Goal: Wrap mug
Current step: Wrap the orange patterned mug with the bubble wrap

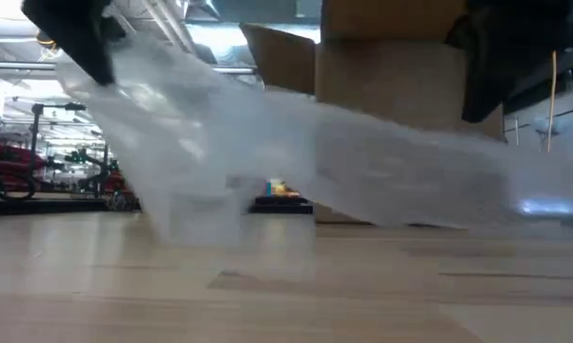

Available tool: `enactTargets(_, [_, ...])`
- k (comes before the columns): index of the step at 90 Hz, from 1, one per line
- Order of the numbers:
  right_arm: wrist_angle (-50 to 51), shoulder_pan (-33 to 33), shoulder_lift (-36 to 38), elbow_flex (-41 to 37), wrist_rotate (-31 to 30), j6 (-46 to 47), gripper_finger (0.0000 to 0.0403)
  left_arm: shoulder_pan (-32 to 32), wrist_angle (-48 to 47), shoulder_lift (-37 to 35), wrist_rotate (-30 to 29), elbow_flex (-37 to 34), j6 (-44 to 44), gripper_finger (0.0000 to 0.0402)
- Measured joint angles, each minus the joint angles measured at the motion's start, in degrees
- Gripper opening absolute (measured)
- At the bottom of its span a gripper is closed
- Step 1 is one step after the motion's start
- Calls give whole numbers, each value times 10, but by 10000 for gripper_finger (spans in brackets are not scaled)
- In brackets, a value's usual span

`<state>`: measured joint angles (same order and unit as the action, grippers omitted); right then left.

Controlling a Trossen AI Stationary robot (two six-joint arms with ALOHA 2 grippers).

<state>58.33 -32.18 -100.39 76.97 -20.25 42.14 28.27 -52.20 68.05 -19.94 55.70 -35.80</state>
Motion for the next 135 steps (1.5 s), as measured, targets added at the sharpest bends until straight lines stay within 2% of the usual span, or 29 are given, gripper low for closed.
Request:
enactTargets(24, [-62, 0, -1, -23, -45, 53, 34, 23, -20, -19, -43, 0, -30, 0])
enactTargets(47, [-313, 2, -1, -123, -68, 47, 121, 23, 8, -17, -43, 0, -11, 0])
enactTargets(58, [-415, 15, -5, -177, -94, 41, 148, 23, 27, -17, -43, 0, 7, 0])
enactTargets(67, [-476, 21, -19, -218, -81, 41, 148, 23, 28, -17, -43, 0, 18, 0])
enactTargets(74, [-502, 20, -37, -242, -40, 44, 138, 24, 23, -17, -44, 0, 14, 0])
enactTargets(78, [-500, 19, -47, -248, -7, 45, 128, 25, 16, -17, -44, 0, 7, 0])
enactTargets(92, [-455, 19, -52, -244, 51, 46, 73, 25, -27, -17, -58, 0, -21, 0])
enactTargets(106, [-342, 18, -20, -225, 110, 24, 10, 24, -84, -17, -79, 0, -57, 0])
enactTargets(124, [-160, 18, 24, -162, 131, -5, 14, 24, -159, -17, -113, 0, -109, 0])
enactTargets(135, [-113, 18, 36, -130, 118, -18, 5, 25, -180, -16, -136, 11, -120, 0])
